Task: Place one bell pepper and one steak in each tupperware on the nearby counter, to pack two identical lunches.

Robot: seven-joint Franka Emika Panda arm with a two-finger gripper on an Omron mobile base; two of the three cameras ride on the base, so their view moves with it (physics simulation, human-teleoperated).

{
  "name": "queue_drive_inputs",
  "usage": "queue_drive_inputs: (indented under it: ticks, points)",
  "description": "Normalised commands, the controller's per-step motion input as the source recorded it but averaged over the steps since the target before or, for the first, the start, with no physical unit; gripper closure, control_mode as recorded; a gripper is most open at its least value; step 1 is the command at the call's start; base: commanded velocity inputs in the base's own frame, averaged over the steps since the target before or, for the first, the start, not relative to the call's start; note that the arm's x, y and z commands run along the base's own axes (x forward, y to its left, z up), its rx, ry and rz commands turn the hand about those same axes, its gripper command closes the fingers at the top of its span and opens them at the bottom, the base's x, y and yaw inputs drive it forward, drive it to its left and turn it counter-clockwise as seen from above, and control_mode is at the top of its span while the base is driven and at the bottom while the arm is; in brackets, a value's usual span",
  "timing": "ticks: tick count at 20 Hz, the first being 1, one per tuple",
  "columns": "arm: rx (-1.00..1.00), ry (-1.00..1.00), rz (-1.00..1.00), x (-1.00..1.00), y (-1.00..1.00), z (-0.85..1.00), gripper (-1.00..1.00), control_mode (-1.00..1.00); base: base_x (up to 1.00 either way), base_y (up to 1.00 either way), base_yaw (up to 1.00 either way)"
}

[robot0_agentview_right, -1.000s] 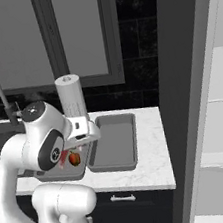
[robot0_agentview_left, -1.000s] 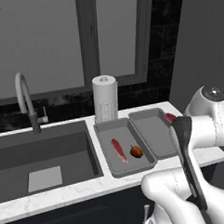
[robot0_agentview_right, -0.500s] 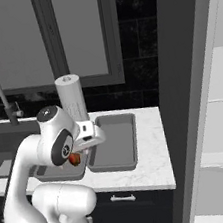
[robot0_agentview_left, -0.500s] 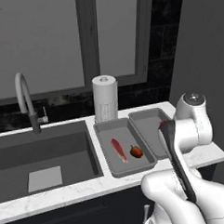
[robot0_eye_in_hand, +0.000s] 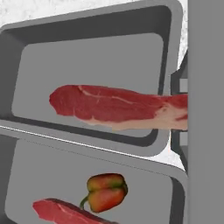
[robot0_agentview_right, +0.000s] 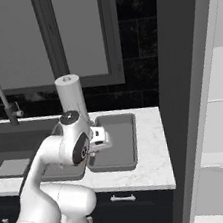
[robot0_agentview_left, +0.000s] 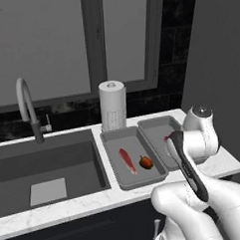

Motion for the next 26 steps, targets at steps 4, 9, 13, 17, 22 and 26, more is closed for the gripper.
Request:
queue_drive_inputs:
  ticks: [4,9,13,17,22,26]
  points:
    - [0.27,0.02,0.00,0.54,-0.17,-0.23,1.00,-1.00,0.00,0.00,0.00]
    - [0.01,0.00,0.00,0.70,0.00,-0.17,1.00,-1.00,0.00,0.00,0.00]
    - [0.00,0.00,0.00,0.69,0.00,-0.30,1.00,-1.00,0.00,0.00,0.00]
    - [0.00,0.00,0.00,0.38,-0.05,-0.27,1.00,-1.00,0.00,0.00,0.00]
    - [0.00,0.00,0.00,0.29,-0.12,-0.22,1.00,-1.00,0.00,0.00,0.00]
    - [0.00,0.00,0.00,0.13,0.00,-0.16,1.00,-1.00,0.00,0.00,0.00]
